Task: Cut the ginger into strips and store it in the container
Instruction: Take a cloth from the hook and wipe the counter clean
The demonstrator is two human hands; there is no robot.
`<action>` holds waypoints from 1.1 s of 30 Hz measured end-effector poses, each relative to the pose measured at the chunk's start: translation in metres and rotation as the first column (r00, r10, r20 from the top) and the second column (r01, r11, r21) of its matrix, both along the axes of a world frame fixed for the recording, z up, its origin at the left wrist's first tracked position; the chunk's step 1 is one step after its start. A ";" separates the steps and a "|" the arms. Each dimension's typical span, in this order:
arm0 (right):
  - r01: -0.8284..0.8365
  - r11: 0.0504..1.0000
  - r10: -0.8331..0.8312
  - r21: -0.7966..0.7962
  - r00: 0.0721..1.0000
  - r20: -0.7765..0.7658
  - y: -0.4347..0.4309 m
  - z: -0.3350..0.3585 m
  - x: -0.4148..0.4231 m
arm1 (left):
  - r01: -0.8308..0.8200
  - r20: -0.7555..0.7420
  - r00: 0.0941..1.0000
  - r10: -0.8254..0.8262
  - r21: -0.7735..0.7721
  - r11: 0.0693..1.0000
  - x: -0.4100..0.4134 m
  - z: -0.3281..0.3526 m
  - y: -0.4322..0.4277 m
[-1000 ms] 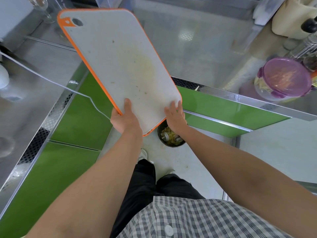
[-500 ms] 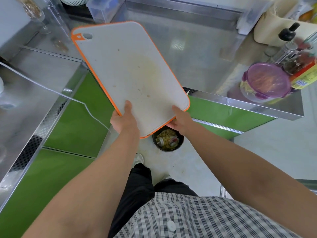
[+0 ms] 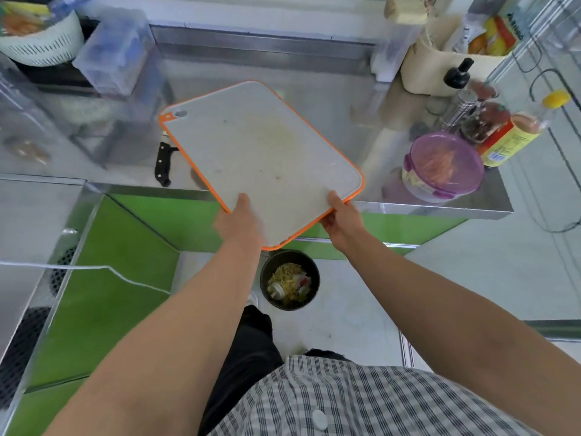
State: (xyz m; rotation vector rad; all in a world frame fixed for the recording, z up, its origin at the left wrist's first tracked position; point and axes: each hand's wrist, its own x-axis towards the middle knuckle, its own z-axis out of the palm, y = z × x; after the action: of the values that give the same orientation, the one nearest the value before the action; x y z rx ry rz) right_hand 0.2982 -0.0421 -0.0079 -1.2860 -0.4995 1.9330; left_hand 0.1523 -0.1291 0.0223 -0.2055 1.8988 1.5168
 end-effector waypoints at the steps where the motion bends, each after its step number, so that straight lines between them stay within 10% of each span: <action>1: 0.046 0.999 -0.046 -0.005 0.999 0.007 0.008 -0.001 -0.005 | 0.041 0.002 0.999 -0.041 -0.003 0.999 -0.007 -0.001 0.012; 9: 0.262 0.964 -0.259 -0.046 0.964 0.062 0.054 -0.016 -0.051 | 0.257 0.088 0.962 -0.258 0.023 0.966 -0.077 -0.007 0.095; 19: 0.063 0.998 -0.048 -0.026 0.918 0.393 0.100 -0.028 -0.050 | 0.439 0.241 0.882 -0.406 -0.101 0.893 -0.139 -0.029 0.132; 33: -0.122 0.992 0.119 -0.042 0.739 0.664 0.160 -0.040 -0.049 | 0.332 0.039 0.943 -0.330 -0.089 0.939 -0.102 -0.050 0.165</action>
State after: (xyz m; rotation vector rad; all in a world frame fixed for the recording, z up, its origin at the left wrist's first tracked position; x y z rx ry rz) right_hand 0.2495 0.1183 -0.0483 -1.9882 -0.9595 1.5084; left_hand 0.0502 0.0358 -0.0276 0.0536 1.8777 1.1950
